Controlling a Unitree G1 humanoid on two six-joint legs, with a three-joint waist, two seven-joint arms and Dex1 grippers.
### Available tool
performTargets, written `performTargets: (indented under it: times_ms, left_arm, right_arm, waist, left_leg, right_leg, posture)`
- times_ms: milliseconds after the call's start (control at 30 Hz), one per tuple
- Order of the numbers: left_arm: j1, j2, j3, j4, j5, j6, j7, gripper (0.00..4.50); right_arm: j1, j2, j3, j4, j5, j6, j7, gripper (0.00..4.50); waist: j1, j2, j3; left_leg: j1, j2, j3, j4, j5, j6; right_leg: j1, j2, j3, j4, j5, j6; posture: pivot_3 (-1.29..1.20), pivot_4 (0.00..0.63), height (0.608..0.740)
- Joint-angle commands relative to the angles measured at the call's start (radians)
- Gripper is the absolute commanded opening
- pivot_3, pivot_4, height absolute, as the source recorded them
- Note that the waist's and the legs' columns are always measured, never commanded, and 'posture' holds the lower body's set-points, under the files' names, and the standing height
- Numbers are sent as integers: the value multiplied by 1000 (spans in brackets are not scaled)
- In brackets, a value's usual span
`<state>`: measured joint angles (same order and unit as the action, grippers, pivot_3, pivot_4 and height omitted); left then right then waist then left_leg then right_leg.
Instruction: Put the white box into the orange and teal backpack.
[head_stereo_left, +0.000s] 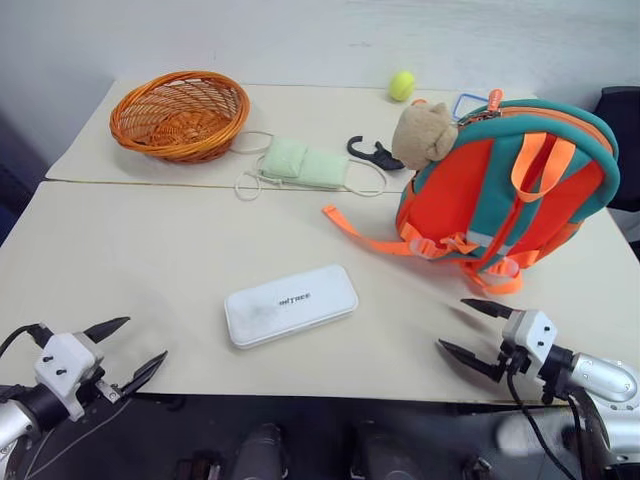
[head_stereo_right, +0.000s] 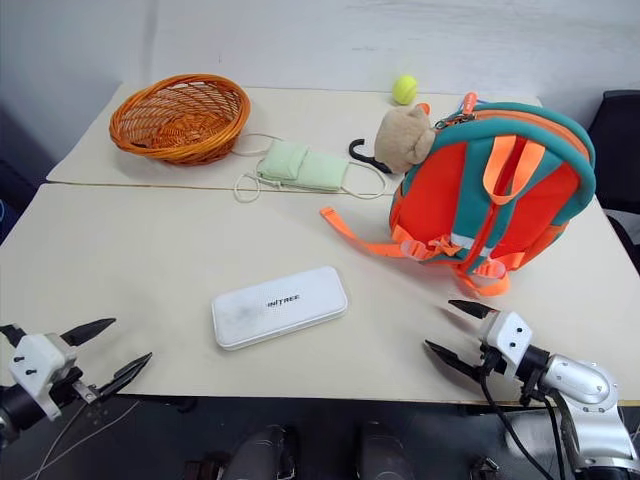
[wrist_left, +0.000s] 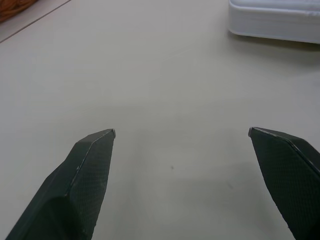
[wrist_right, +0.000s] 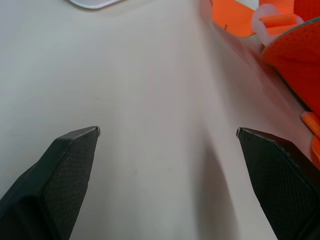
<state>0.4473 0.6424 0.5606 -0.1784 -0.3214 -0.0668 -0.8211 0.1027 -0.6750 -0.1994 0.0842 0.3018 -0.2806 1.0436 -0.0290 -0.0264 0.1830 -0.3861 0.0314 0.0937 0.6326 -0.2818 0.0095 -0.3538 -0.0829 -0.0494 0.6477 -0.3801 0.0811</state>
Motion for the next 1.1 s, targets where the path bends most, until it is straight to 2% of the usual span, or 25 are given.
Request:
performTargets:
  times_ms: [33,233,300,367,500,700,833,867,900,1100]
  left_arm:
    - [3,5,0,-11,-5,-2,0,4500]
    - [22,13,19,-42,-81,77,-27,4500]
    - [40,56,20,-62,-70,209,-2,4500]
    - [36,64,31,-87,-108,268,3,4500]
    - [21,68,32,-175,-140,307,5,3620]
    - [-31,33,-72,-292,-90,387,111,1715]
    - [-93,17,-161,-299,-80,473,165,429]
    - [-111,21,-181,-296,-88,502,167,145]
    - [-126,31,-206,-293,-82,520,164,67]
    - [-187,49,-268,-312,-101,579,142,67]
  right_arm:
    - [19,-15,-19,-15,31,-20,23,4482]
    - [26,-9,-9,-16,37,-25,44,4482]
    - [0,0,15,-33,46,-4,52,4482]
    - [-26,5,40,-61,61,27,63,4482]
    - [-126,-3,129,-137,69,141,84,3578]
    - [-393,96,281,-45,-120,186,-53,1515]
    - [-492,131,325,47,-198,155,-92,101]
    - [-510,139,334,69,-206,148,-94,0]
    - [-529,146,346,92,-216,145,-94,0]
    - [-587,163,390,163,-236,138,-64,0]
  waist:
    - [0,0,0]
    - [0,0,0]
    - [-3,0,0]
    - [-6,0,0]
    - [-4,1,0]
    - [-3,1,0]
    - [3,0,0]
    - [4,1,0]
    - [3,1,0]
    - [-4,1,0]
  left_leg:
    - [0,0,0,0,0,0]
    - [0,0,0,0,0,0]
    - [0,0,0,0,0,0]
    - [1,1,0,0,0,0]
    - [1,1,-1,0,0,0]
    - [1,0,-1,1,3,-5]
    - [-2,0,-1,1,3,-6]
    - [-2,0,-1,2,3,-6]
    - [-3,-1,-1,3,3,-6]
    - [-2,0,-1,5,3,-6]
  right_leg:
    - [0,0,0,0,0,0]
    - [0,0,0,0,0,0]
    - [0,0,0,0,0,0]
    - [0,1,0,1,0,0]
    - [0,0,0,1,0,0]
    - [0,0,0,2,0,0]
    - [-3,0,0,5,0,0]
    - [-3,0,0,5,0,0]
    - [-4,0,0,5,0,0]
    - [-3,0,1,6,0,0]
  posture:
    - [0,150,740]
    - [0,150,740]
    - [0,150,740]
    - [0,150,740]
    - [0,150,740]
    - [0,150,740]
    - [0,150,740]
    - [0,150,740]
    - [0,150,740]
    - [0,150,740]
